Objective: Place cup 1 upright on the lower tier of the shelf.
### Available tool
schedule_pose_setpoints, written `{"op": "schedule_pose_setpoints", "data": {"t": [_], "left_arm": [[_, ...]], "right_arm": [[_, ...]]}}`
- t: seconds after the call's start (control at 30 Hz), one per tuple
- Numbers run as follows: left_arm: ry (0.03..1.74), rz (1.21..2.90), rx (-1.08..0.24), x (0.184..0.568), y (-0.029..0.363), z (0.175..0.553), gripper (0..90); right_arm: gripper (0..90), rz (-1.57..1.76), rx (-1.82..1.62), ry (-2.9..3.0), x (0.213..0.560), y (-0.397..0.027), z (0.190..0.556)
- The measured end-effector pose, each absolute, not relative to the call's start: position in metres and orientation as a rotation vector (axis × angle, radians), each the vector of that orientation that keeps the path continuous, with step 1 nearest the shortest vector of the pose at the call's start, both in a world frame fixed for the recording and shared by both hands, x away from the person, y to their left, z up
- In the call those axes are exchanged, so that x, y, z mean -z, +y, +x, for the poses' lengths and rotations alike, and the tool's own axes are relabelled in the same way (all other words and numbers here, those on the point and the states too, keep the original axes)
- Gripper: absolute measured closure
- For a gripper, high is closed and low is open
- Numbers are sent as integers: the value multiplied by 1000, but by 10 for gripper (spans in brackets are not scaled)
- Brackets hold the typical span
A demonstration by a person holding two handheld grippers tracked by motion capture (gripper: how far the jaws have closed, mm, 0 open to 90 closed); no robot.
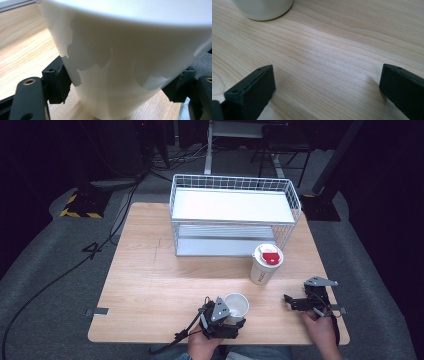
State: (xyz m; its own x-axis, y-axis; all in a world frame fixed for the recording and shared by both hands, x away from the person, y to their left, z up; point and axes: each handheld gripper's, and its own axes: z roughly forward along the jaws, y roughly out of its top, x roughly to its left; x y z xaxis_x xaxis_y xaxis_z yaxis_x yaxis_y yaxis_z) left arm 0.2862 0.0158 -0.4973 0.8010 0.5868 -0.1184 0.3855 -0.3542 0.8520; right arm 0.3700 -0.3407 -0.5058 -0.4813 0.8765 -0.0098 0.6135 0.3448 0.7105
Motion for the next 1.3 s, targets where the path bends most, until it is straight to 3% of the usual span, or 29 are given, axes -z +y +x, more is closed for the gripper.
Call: {"op": "schedule_pose_setpoints", "data": {"t": [1.13, 1.3], "left_arm": [[664, 1945, -332, 451, 47, 297, 229], [647, 1965, -276, 441, 53, 309, 228]], "right_arm": [[5, 1309, -920, 2222, 506, -341, 370], [5, 1312, -919, 2220, 506, -341, 370]]}}
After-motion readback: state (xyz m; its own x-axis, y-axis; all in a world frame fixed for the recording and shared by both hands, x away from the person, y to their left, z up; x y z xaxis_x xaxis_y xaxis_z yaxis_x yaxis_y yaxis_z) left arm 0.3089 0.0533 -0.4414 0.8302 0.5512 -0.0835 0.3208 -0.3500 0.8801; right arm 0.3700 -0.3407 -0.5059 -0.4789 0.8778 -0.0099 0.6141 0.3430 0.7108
